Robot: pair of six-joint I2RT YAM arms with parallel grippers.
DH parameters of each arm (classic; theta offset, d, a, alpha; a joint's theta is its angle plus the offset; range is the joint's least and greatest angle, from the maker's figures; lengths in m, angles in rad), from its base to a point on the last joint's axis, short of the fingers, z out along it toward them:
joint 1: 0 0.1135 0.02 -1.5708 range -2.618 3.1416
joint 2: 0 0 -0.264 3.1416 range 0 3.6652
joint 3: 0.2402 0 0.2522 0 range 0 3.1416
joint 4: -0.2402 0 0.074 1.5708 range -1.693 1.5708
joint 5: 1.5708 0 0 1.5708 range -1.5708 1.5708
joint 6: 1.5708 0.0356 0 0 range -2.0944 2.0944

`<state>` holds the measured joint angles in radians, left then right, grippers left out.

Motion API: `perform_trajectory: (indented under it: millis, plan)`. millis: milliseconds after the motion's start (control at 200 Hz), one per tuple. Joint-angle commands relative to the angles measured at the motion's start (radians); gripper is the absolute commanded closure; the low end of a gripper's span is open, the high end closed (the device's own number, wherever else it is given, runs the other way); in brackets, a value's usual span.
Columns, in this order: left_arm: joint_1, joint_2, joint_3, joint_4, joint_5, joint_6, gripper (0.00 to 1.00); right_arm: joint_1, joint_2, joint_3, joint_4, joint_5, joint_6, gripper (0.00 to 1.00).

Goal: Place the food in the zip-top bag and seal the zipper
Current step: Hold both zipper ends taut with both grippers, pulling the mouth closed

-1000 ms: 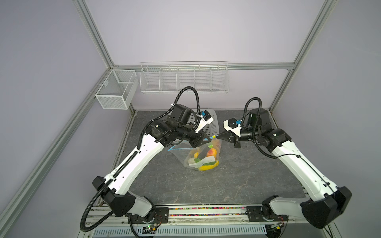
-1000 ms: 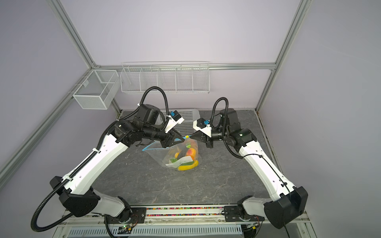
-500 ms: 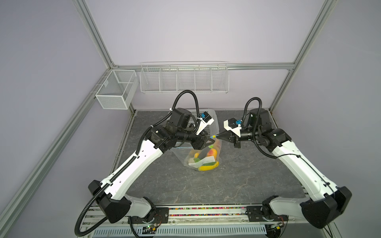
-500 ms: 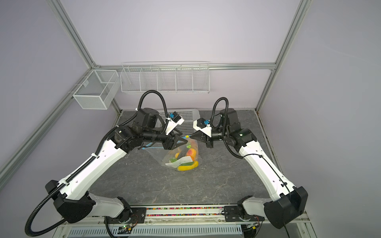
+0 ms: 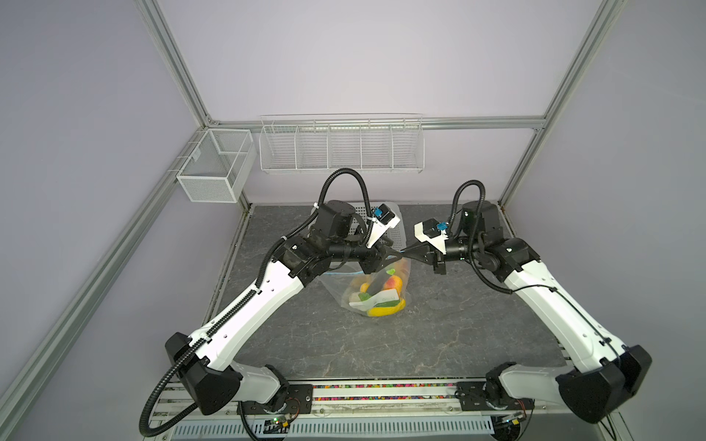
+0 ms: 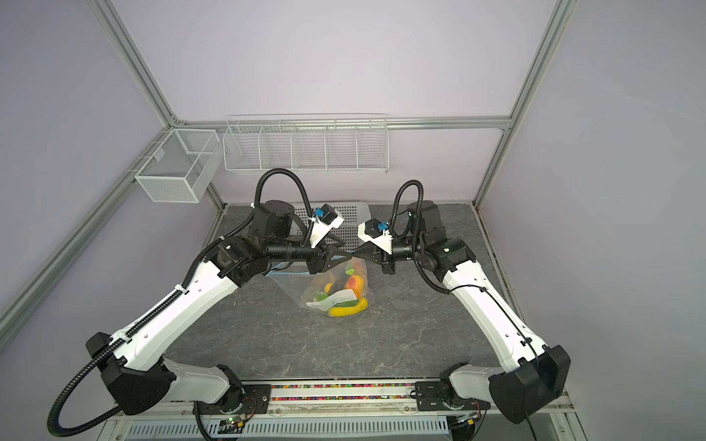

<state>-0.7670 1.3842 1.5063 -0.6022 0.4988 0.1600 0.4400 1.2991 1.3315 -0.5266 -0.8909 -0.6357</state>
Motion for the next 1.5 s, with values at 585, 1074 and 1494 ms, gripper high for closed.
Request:
perform_trajectory:
  millis: [585,1074,1494]
  plan:
    - [-0.006,0.025,0.027,-0.018,0.017,-0.003,0.80,-0.012,-0.001,0.008,0.016,-0.040,-0.011,0.93]
    - [-0.009,-0.001,-0.005,-0.038,-0.039,0.002,0.83,-0.019,0.005,0.008,0.031,-0.009,0.029,0.93]
    - [-0.008,-0.028,-0.027,-0.061,-0.086,0.014,0.84,-0.020,0.009,0.010,0.026,0.003,0.033,0.93]
